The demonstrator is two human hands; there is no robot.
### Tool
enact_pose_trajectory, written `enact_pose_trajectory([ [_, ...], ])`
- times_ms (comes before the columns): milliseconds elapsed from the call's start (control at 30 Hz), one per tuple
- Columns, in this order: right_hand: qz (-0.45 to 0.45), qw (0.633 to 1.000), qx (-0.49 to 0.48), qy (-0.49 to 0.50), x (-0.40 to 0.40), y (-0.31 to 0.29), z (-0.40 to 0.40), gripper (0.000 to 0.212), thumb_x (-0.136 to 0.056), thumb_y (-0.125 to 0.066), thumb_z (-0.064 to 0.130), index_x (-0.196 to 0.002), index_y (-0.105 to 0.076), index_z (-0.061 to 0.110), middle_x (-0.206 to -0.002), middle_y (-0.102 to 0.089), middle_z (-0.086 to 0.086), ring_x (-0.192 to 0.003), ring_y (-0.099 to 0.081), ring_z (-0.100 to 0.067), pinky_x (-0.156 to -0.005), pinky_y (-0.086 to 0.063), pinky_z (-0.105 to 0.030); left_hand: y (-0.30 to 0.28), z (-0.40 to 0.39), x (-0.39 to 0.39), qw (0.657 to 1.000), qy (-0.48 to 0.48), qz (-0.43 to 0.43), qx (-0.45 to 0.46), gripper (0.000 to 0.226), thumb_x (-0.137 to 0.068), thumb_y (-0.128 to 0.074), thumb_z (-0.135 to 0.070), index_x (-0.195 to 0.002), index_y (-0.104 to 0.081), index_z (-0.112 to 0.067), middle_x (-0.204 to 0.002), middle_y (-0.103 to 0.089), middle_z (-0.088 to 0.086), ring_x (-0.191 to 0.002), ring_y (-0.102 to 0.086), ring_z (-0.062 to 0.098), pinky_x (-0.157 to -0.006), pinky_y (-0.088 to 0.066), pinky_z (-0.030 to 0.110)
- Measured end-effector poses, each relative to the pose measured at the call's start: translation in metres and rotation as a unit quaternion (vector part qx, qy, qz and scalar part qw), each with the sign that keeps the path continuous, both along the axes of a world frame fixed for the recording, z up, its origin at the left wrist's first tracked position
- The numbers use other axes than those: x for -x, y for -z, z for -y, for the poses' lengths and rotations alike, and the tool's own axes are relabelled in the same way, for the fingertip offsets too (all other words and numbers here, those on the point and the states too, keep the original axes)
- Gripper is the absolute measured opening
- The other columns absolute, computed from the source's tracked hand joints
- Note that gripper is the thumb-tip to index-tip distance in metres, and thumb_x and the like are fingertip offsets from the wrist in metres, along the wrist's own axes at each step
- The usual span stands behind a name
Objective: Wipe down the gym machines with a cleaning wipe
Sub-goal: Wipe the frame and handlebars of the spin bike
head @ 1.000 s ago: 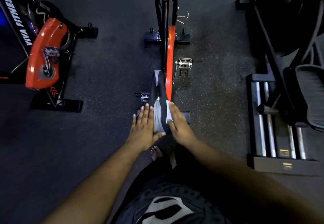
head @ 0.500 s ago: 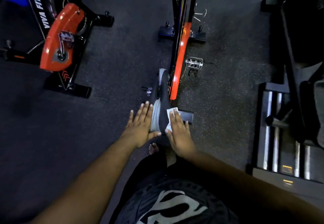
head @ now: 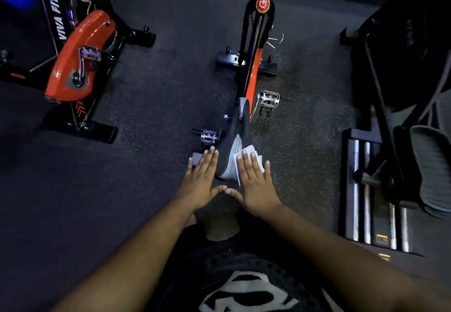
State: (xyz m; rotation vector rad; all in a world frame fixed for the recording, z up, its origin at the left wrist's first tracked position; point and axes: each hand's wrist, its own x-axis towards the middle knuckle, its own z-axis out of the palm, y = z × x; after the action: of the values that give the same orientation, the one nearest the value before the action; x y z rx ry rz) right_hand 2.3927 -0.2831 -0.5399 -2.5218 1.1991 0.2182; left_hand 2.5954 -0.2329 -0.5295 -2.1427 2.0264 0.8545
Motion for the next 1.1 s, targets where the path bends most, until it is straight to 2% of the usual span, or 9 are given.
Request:
enact_pose_trajectory([
  [133,-0.024,0.994,0.009,-0.109,-0.034,-0.013,0.032,0.112,-0.082,-0.009,0.090,-0.162,-0.010,0.013,-0.170,-0.003,-0.006,-0.156,0.004,-0.025,-0.120,-0.013,-0.066,-0.004,-0.015,-0.026,0.999,0.025,-0.014,-0.018,0.099,-0.097,-0.043,-0.065,-0.158,0.021,-0.021,-0.165,0.029,-0.003,-0.146,0.025,0.006,-0.125,0.005,0.056],
  [300,-0.094,0.995,-0.031,-0.003,-0.078,-0.029,0.051,0.123,-0.066,0.007,0.098,-0.161,0.007,0.020,-0.168,0.017,0.001,-0.154,0.021,-0.022,-0.118,0.014,-0.060,-0.005,-0.027,-0.044,0.999,0.013,-0.038,-0.003,0.099,-0.097,-0.052,-0.060,-0.162,0.009,-0.017,-0.168,0.023,-0.002,-0.154,0.018,0.011,-0.125,0.003,0.056],
  [367,-0.109,0.993,-0.016,-0.039,-0.084,-0.026,0.020,0.119,-0.072,0.000,0.096,-0.162,-0.002,0.018,-0.169,0.007,-0.003,-0.155,0.015,-0.025,-0.120,0.006,-0.064,-0.004,-0.034,-0.048,0.999,-0.007,-0.049,0.006,0.104,-0.095,-0.056,-0.059,-0.162,0.011,-0.016,-0.168,0.022,-0.002,-0.155,0.014,0.011,-0.125,0.002,0.056],
  [467,-0.101,0.981,0.052,-0.158,-0.067,-0.017,-0.015,0.096,-0.087,-0.022,0.083,-0.156,-0.037,0.018,-0.168,-0.019,-0.006,-0.156,-0.008,-0.027,-0.116,-0.022,-0.068,-0.003,-0.040,-0.050,0.999,0.005,-0.044,-0.007,0.110,-0.092,-0.060,-0.057,-0.161,0.015,-0.015,-0.167,0.025,-0.001,-0.156,0.014,0.012,-0.126,0.002,0.055],
  [533,-0.090,0.966,0.078,-0.230,-0.058,-0.013,-0.003,0.084,-0.091,-0.025,0.079,-0.152,-0.045,0.026,-0.168,-0.022,-0.005,-0.156,-0.013,-0.027,-0.116,-0.021,-0.069,-0.001,-0.045,-0.050,0.999,0.001,-0.040,-0.015,0.112,-0.093,-0.062,-0.056,-0.160,0.019,-0.015,-0.166,0.027,-0.001,-0.155,0.016,0.014,-0.126,0.005,0.054],
  [600,-0.100,0.953,0.071,-0.276,-0.062,-0.016,0.022,0.082,-0.091,-0.018,0.081,-0.156,-0.032,0.034,-0.168,-0.021,-0.005,-0.156,-0.014,-0.027,-0.118,-0.013,-0.070,0.001,-0.045,-0.050,0.999,-0.008,-0.039,-0.018,0.113,-0.093,-0.063,-0.054,-0.159,0.021,-0.014,-0.167,0.028,0.000,-0.155,0.016,0.014,-0.125,0.007,0.052],
  [733,-0.118,0.968,0.019,-0.223,-0.084,-0.023,0.036,0.094,-0.085,-0.009,0.085,-0.162,-0.007,0.030,-0.169,-0.015,-0.003,-0.157,-0.003,-0.022,-0.119,0.004,-0.068,0.002,-0.042,-0.046,0.998,-0.037,-0.052,-0.016,0.112,-0.093,-0.062,-0.054,-0.159,0.020,-0.015,-0.167,0.026,-0.001,-0.156,0.015,0.015,-0.124,0.005,0.053],
  [900,-0.089,0.968,0.055,-0.226,-0.062,-0.016,0.049,0.105,-0.083,-0.024,0.090,-0.163,-0.003,0.025,-0.170,-0.009,0.003,-0.157,0.000,-0.018,-0.117,0.007,-0.070,-0.005,-0.027,-0.036,0.996,-0.065,-0.063,-0.009,0.108,-0.095,-0.057,-0.058,-0.159,0.018,-0.015,-0.167,0.025,-0.002,-0.155,0.015,0.013,-0.125,0.004,0.052],
  [1100,-0.122,0.970,0.069,-0.201,-0.067,-0.038,0.137,0.122,-0.066,0.001,0.099,-0.162,0.005,0.024,-0.168,0.011,0.007,-0.155,0.014,-0.013,-0.110,0.017,-0.074,-0.014,0.009,-0.019,0.994,-0.085,-0.071,-0.019,0.106,-0.096,-0.059,-0.053,-0.160,0.018,-0.016,-0.167,0.026,-0.003,-0.156,0.014,0.014,-0.126,0.003,0.053],
])
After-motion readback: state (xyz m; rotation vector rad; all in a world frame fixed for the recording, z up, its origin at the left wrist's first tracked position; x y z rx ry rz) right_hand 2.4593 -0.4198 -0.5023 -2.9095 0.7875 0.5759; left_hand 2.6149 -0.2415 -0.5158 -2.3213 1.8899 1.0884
